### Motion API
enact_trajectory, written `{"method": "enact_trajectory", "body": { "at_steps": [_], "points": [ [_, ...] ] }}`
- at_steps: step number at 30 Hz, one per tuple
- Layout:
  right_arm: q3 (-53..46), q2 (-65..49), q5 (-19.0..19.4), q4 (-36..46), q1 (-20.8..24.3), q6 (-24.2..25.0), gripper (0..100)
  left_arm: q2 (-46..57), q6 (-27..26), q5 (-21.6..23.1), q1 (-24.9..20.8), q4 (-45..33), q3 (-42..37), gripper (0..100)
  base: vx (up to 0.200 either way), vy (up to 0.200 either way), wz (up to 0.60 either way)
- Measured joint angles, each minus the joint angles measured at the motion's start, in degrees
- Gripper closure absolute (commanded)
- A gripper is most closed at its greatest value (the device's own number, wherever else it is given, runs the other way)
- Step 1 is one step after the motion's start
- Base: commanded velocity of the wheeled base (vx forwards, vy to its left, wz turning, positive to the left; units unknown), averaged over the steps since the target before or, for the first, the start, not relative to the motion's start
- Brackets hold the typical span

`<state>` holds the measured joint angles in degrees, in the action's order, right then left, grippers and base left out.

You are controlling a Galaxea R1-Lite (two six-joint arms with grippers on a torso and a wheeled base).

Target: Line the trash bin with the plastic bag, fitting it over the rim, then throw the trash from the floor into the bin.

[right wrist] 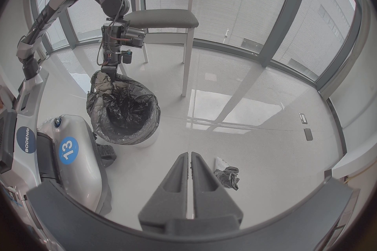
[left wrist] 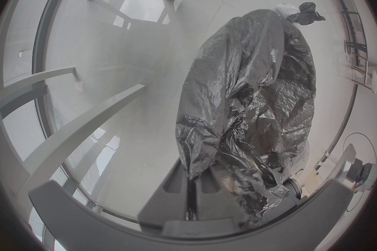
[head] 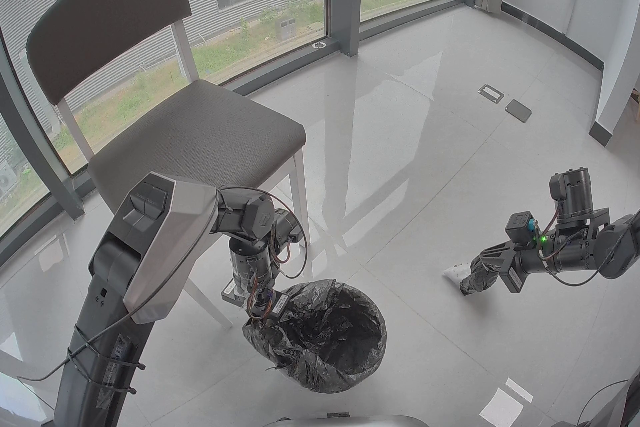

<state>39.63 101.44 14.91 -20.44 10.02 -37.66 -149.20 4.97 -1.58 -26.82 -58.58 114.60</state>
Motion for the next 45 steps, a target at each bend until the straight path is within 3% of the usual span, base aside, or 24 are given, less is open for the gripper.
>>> {"method": "enact_trajectory", "body": {
  "at_steps": [20, 28, 32, 45],
  "points": [
    [-0.11, 2.74, -0.02, 0.02, -1.29, 0.90, 100, 5.96, 0.82, -0.77, -1.05, -7.94, -0.02, 0, 0.000, 0.000, 0.00],
    [-1.32, 4.05, -0.09, 0.26, -5.47, 0.57, 100, 10.73, 3.50, -0.38, -3.61, -0.24, 0.00, 0, 0.000, 0.000, 0.00],
    [-2.26, 4.46, -0.09, 0.33, -7.00, 0.49, 100, 12.09, 3.67, -0.09, -4.13, -0.99, 0.00, 0, 0.000, 0.000, 0.00],
    [-4.19, 4.29, -0.09, 0.33, -8.12, 0.33, 100, 19.52, 4.02, 1.01, -7.19, -17.62, 0.02, 0, 0.000, 0.000, 0.00]
  ]
}}
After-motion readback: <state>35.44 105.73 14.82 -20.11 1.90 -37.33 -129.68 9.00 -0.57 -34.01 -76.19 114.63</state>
